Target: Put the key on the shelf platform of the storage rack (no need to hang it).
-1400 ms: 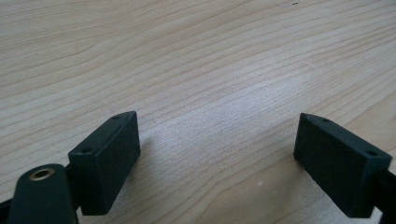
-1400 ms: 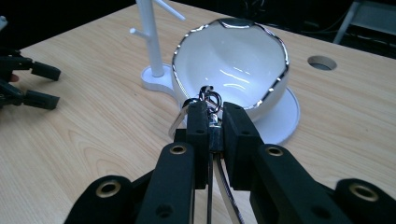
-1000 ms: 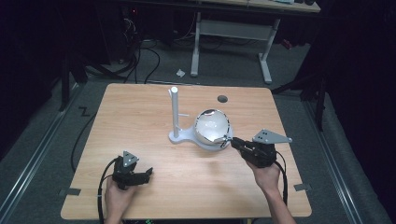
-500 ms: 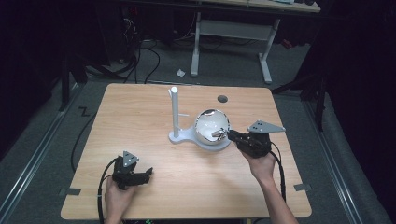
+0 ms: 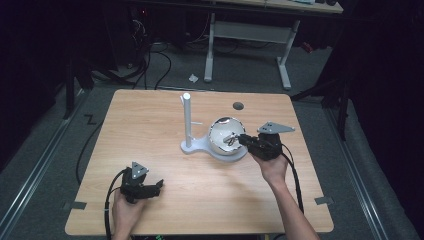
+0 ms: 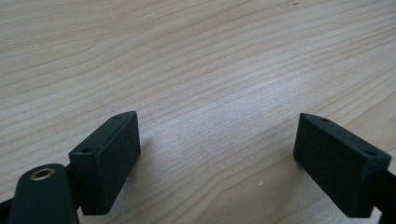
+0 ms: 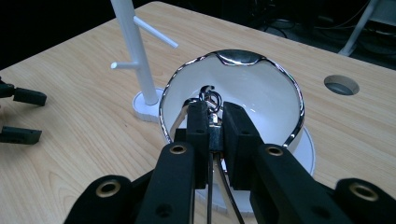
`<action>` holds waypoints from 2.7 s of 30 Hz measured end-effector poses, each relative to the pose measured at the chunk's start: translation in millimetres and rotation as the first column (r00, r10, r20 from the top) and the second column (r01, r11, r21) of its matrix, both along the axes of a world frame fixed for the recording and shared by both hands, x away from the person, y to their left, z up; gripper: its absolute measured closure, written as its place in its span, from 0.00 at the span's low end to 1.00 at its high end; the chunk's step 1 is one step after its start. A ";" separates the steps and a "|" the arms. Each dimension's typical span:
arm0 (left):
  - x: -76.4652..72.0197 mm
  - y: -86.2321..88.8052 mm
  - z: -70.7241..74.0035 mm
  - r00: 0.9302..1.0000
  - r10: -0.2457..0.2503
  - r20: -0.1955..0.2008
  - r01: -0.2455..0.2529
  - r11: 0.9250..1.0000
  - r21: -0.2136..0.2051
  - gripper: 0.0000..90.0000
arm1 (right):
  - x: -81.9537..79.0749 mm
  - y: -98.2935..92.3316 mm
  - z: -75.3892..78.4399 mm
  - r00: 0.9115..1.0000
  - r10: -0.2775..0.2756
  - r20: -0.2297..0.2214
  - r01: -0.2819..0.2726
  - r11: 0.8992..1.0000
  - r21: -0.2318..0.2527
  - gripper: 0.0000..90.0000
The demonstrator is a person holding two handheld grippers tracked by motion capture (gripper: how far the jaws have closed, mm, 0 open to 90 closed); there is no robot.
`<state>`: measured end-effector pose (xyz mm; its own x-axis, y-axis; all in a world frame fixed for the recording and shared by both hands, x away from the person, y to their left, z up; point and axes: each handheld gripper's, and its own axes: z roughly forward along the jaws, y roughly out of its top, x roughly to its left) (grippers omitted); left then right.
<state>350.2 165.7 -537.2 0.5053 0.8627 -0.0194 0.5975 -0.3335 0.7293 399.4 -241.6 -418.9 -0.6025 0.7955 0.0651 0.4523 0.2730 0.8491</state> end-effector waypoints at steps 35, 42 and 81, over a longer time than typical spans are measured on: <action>0.0 0.1 0.0 1.000 0.004 0.000 -0.004 1.000 0.000 0.17 | 46.0 23.3 -24.6 0.997 -0.014 -0.073 0.013 1.000 -0.010 0.91; 0.0 0.1 0.0 1.000 0.004 0.000 -0.004 1.000 0.000 0.17 | 53.2 30.1 -28.8 0.997 -0.010 -0.080 0.009 1.000 -0.012 0.91; 0.1 0.1 0.0 1.000 0.004 0.000 -0.004 1.000 0.001 0.17 | 81.0 36.2 -44.1 0.994 -0.091 -0.062 0.086 0.993 -0.084 0.84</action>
<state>350.3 165.8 -537.2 0.5022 0.8645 -0.0185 0.5984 -0.3320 0.7292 480.3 -205.4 -463.0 -0.5260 0.8498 0.0350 0.5315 0.2963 0.7936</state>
